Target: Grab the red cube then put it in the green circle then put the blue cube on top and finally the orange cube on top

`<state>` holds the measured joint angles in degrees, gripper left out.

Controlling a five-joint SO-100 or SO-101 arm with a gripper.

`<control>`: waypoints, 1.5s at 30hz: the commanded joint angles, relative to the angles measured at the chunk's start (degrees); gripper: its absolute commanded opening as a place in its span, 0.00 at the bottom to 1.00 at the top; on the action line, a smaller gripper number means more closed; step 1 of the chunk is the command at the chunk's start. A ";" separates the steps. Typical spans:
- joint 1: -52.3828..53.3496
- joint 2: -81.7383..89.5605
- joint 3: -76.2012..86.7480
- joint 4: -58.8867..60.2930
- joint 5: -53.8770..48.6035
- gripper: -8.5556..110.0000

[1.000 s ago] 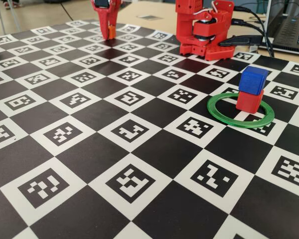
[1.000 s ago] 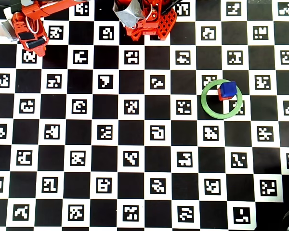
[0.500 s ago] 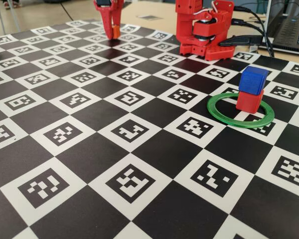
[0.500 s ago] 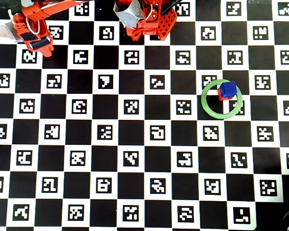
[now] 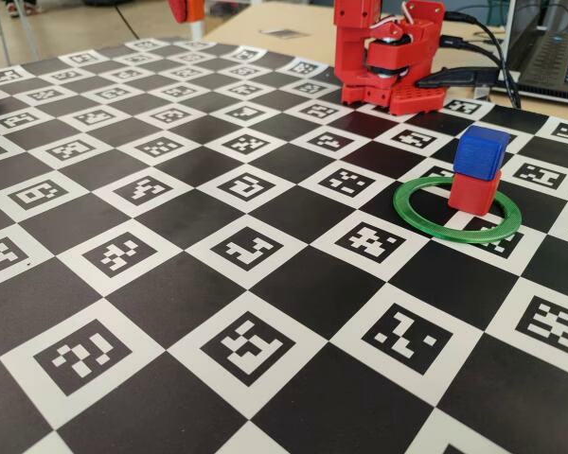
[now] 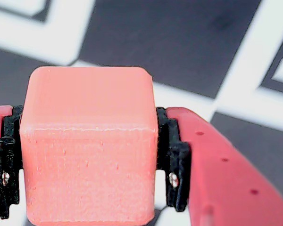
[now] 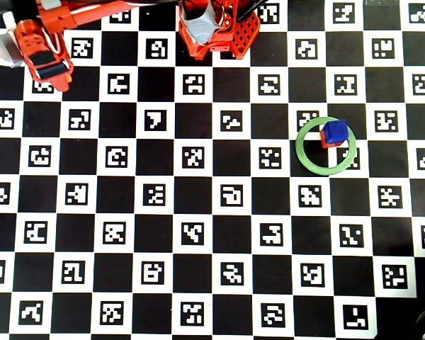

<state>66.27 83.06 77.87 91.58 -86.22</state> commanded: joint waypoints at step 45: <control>-98.53 10.63 -9.32 13.89 121.73 0.06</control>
<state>-27.77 87.45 74.62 99.84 31.20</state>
